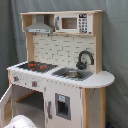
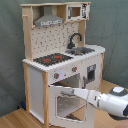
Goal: Play with the kitchen
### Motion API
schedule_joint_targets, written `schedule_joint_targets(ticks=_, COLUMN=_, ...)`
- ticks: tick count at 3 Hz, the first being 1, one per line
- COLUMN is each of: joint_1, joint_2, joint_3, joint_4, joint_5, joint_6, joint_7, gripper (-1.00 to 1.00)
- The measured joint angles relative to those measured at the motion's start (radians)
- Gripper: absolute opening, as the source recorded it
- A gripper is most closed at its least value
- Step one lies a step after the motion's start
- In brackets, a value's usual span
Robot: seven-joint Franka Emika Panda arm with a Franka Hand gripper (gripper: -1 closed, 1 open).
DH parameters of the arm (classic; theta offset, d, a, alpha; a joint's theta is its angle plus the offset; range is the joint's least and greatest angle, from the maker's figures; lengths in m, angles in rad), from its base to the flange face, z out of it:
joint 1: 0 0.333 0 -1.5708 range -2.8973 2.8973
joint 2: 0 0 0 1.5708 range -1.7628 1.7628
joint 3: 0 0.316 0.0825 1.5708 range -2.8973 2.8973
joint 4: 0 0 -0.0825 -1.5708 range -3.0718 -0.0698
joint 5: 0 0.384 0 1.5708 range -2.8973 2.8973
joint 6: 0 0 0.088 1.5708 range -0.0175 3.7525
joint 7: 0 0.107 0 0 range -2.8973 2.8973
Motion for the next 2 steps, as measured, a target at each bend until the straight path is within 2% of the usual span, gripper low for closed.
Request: schedule_joint_targets(ticks=2, joint_1=0.000, joint_2=-0.002, joint_3=0.059, joint_4=0.005, joint_5=-0.060, joint_6=0.000, joint_7=0.263, gripper=1.00)
